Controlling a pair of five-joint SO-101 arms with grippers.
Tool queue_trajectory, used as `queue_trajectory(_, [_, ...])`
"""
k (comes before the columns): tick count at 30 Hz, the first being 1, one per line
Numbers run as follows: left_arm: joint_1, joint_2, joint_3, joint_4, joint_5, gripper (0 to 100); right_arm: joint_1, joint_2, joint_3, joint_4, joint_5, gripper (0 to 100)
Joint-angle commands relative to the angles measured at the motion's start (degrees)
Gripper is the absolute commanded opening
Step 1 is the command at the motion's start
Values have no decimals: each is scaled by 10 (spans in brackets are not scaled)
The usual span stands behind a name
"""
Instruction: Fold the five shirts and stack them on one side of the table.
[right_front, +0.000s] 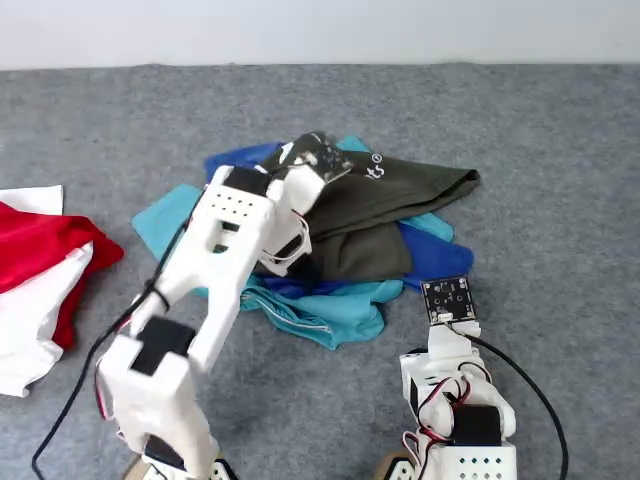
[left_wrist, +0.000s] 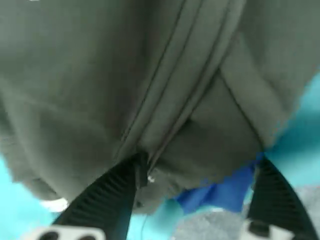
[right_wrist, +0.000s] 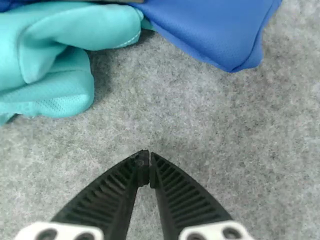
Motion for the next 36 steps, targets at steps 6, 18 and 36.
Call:
queue_trajectory(6, [-3, 55, -61, -18, -1, 47, -1, -7, 5, 5, -4, 9])
queue_trajectory(18, [-78, -120, -179, 47, 9, 12, -1, -7, 5, 5, -4, 9])
queue_trajectory(36, [-436, -372, -355, 7, 44, 13, -1, -7, 5, 5, -4, 9])
